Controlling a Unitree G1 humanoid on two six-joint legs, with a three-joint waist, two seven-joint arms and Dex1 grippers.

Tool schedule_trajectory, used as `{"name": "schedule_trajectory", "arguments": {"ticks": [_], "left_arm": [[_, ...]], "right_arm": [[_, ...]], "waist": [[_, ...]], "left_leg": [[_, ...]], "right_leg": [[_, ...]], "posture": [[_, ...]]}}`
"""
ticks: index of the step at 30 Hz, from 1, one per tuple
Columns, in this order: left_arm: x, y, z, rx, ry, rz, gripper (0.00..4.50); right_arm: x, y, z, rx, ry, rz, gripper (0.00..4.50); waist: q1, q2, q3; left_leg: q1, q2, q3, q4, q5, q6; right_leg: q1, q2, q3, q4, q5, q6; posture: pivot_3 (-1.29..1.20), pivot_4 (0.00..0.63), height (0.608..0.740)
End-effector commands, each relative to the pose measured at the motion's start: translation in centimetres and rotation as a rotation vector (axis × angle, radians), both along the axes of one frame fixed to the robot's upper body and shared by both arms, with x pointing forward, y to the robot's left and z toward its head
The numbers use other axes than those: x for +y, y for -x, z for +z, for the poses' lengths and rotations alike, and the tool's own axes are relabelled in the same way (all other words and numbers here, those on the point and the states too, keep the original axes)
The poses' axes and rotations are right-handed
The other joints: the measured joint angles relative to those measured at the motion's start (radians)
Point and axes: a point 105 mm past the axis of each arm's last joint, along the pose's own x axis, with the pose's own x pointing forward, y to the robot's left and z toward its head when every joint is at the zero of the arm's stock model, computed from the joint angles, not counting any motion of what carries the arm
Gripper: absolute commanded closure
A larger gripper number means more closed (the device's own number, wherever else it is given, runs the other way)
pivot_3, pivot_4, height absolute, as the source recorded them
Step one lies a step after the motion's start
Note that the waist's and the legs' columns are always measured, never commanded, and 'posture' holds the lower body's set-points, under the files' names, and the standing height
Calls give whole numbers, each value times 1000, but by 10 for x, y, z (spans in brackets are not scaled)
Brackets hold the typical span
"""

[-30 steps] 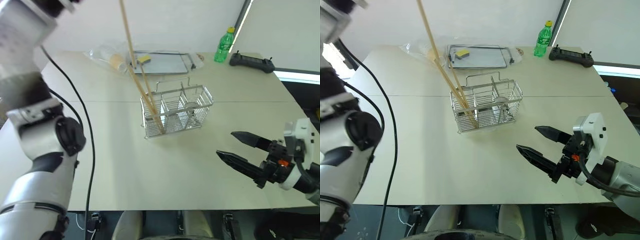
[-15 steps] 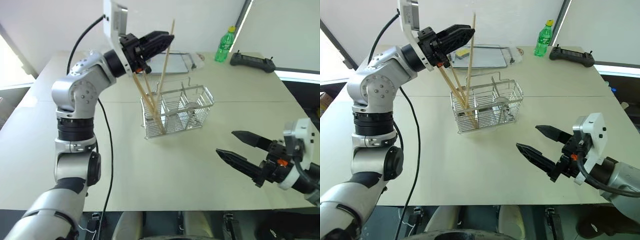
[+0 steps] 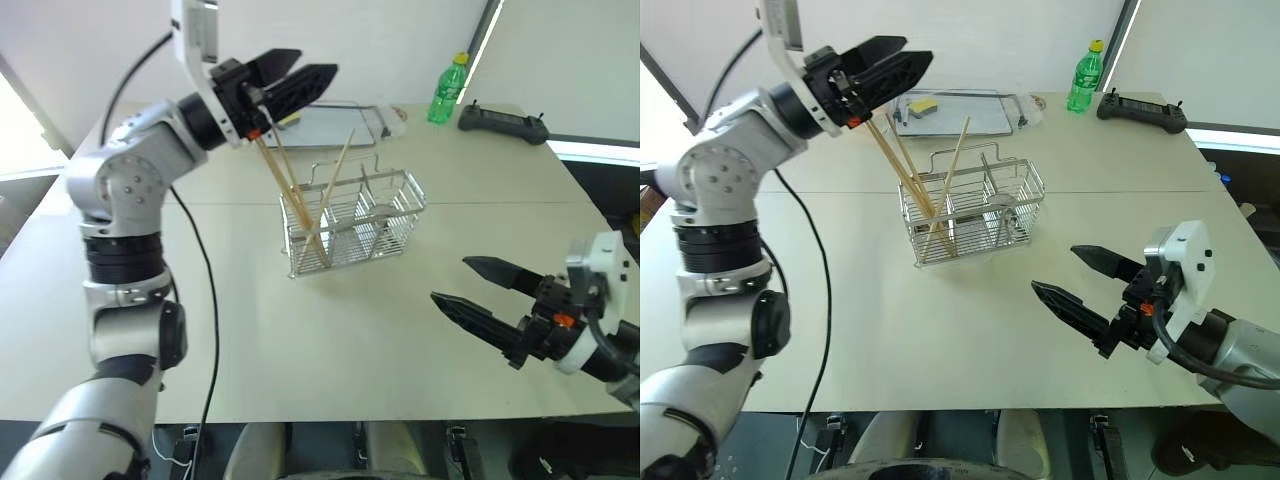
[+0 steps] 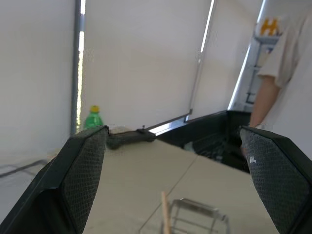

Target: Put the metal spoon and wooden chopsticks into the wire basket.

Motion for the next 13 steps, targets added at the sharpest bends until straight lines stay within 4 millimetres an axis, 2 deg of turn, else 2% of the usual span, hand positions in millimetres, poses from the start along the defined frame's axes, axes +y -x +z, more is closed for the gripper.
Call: {"name": "schedule_trajectory", "arguments": {"ticks": [1,3,5,7,10,13], "left_arm": [[26,16,-9,-144,-238,-23,30],[48,25,-30,-134,-437,-67,30],[80,31,-59,-109,-703,-73,30],[102,38,-76,-54,-845,-92,30],[119,44,-88,24,-903,-109,30],[121,45,-96,34,-922,-112,30]], "right_arm": [[-18,-4,16,-67,71,-14,0],[-30,-6,22,-80,105,-24,0],[-42,-6,25,-80,152,-25,0],[-51,-7,26,-79,179,-29,0],[-58,-13,28,-84,190,-37,0],[-57,-19,28,-90,182,-32,0]], "waist": [[-4,2,-1],[-3,3,-1],[-1,4,0],[3,4,0],[21,4,0],[27,6,0]], "left_leg": [[0,0,1,0,0,0],[1,1,3,-2,0,1],[0,1,3,-2,-1,1],[0,2,4,-3,-1,2],[-2,5,2,-2,-1,2],[-4,7,3,-2,-1,2]], "right_leg": [[0,0,0,0,0,-1],[-1,0,1,0,-3,-6],[-2,0,1,0,-4,-7],[-3,0,0,0,-5,-8],[-3,-2,-1,-3,-5,-9],[-2,-1,-2,-9,-5,-9]], "posture": [[0,150,709],[0,150,709],[0,150,709],[0,150,709],[0,150,709],[0,150,709]]}}
